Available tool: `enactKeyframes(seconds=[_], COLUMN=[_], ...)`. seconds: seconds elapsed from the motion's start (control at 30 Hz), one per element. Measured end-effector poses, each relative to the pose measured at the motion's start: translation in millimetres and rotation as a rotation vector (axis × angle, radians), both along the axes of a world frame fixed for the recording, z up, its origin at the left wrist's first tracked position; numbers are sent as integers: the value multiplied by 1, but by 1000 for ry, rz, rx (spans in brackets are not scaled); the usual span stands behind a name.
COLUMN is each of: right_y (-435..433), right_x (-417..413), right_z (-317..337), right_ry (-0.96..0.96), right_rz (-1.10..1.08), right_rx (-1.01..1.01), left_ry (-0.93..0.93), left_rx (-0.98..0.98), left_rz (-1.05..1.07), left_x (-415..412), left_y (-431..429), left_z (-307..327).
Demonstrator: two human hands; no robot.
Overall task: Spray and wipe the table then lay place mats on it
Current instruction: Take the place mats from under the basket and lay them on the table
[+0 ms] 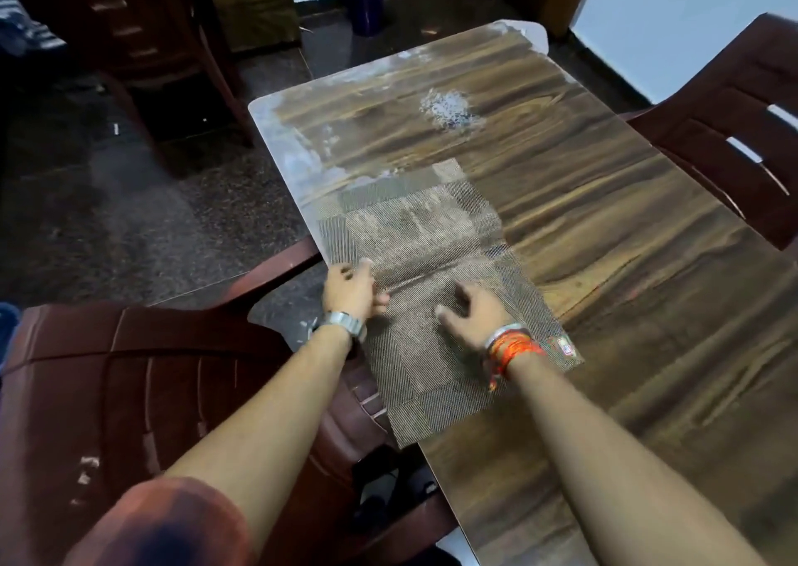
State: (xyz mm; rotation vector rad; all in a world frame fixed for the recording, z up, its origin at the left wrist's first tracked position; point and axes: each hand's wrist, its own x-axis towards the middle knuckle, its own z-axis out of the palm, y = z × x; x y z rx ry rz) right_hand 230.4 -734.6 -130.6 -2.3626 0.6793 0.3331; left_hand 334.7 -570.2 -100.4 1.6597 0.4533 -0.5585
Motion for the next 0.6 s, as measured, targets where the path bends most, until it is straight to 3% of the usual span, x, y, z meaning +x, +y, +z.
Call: enactKeyframes(seconds=[0.1, 0.13, 0.2, 0.5, 0.6], right_y=[26, 29, 24, 2, 12], right_x=[-18, -22, -25, -33, -29], right_z=[-12, -14, -14, 7, 11], right_ry=[147, 162, 157, 284, 231], right_rz=[123, 140, 142, 237, 205], right_rx=[-220, -231, -212, -191, -229], left_ry=[-576, -678, -714, -656, -671], left_rx=[650, 786, 901, 1006, 975], left_rz=[-620, -825, -1078, -1090, -1096], left_x=[-19, -26, -37, -60, -43], left_y=[7, 9, 12, -2, 1], left_z=[-31, -37, -46, -45, -55])
